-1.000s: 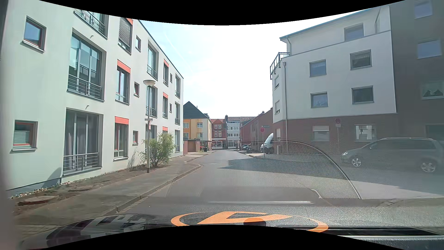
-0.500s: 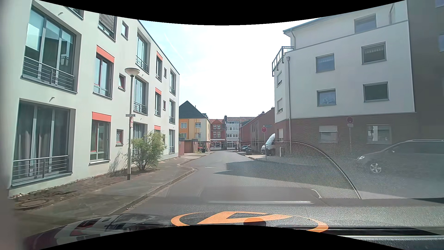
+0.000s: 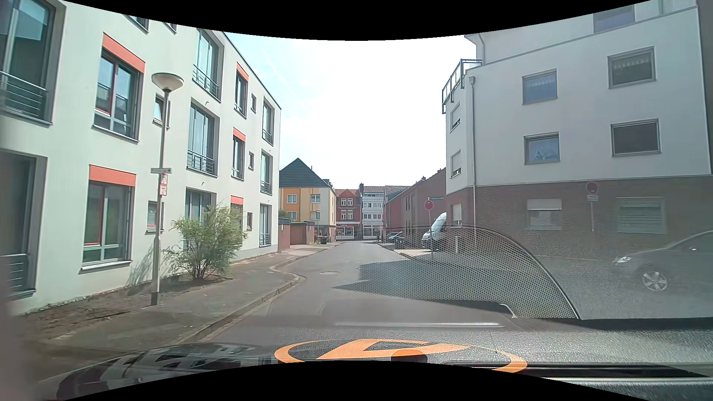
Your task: Follow the waypoints while adhering to traffic rules and regulations
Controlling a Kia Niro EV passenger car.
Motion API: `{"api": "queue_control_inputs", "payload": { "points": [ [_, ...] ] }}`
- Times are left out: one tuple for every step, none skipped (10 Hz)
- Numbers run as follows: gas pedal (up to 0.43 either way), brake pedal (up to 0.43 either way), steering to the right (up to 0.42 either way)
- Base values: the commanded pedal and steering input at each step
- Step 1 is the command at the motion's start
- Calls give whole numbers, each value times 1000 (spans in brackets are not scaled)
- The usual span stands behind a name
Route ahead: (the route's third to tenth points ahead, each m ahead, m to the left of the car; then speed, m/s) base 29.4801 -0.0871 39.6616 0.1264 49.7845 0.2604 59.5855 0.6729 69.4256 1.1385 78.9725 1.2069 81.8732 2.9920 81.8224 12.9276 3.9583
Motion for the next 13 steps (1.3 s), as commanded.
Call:
{"api": "queue_control_inputs", "payload": {
  "points": [
    [79, 0, 4],
    [79, 0, 2],
    [79, 0, 1],
    [79, 0, 0],
    [79, 0, 0],
    [79, 0, 0],
    [79, 0, 0],
    [79, 0, 0],
    [67, 0, 0],
    [67, 0, 0],
    [59, 0, 0],
    [59, 0, -2],
    [47, 0, -4]
  ]
}}
